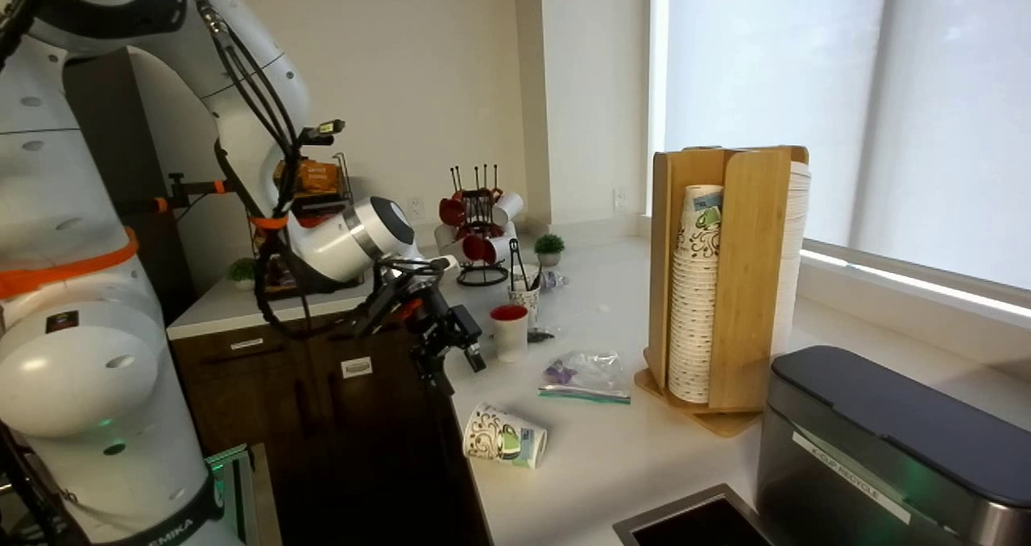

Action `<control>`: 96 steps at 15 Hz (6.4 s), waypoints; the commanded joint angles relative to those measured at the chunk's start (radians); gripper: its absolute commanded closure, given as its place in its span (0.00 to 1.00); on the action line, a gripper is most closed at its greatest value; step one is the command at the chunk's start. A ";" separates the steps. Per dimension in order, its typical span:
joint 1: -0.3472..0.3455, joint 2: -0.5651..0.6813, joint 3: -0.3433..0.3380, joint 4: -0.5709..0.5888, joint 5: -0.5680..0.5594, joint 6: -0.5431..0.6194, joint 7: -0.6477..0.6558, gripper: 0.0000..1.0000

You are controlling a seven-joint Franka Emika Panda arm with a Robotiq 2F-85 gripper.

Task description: Place the coffee cup on the right upright.

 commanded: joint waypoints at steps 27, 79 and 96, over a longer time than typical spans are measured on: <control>0.013 0.170 -0.097 0.064 -0.112 0.028 0.075 0.77; -0.156 0.102 -0.462 0.390 1.258 -0.271 -1.121 0.99; -0.241 0.315 -0.391 0.536 1.244 -0.243 -0.757 0.99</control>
